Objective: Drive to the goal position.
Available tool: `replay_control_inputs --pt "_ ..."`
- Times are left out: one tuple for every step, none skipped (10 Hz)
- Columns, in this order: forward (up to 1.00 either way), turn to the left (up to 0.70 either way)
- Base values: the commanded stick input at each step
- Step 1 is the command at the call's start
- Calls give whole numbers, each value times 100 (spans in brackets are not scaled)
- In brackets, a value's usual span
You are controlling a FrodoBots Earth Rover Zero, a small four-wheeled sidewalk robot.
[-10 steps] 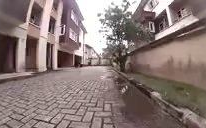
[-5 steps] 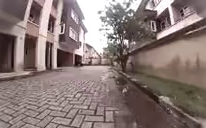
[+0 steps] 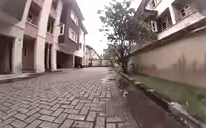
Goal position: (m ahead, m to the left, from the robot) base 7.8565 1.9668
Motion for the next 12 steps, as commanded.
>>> replay_control_inputs --pt "50 0" --pt "50 0" --pt "50 0" --pt "50 0" --pt "50 0" --pt "50 0" --pt "50 0" --pt "50 0" --pt "50 0" --pt "50 0" --pt "50 0" --pt "50 0"
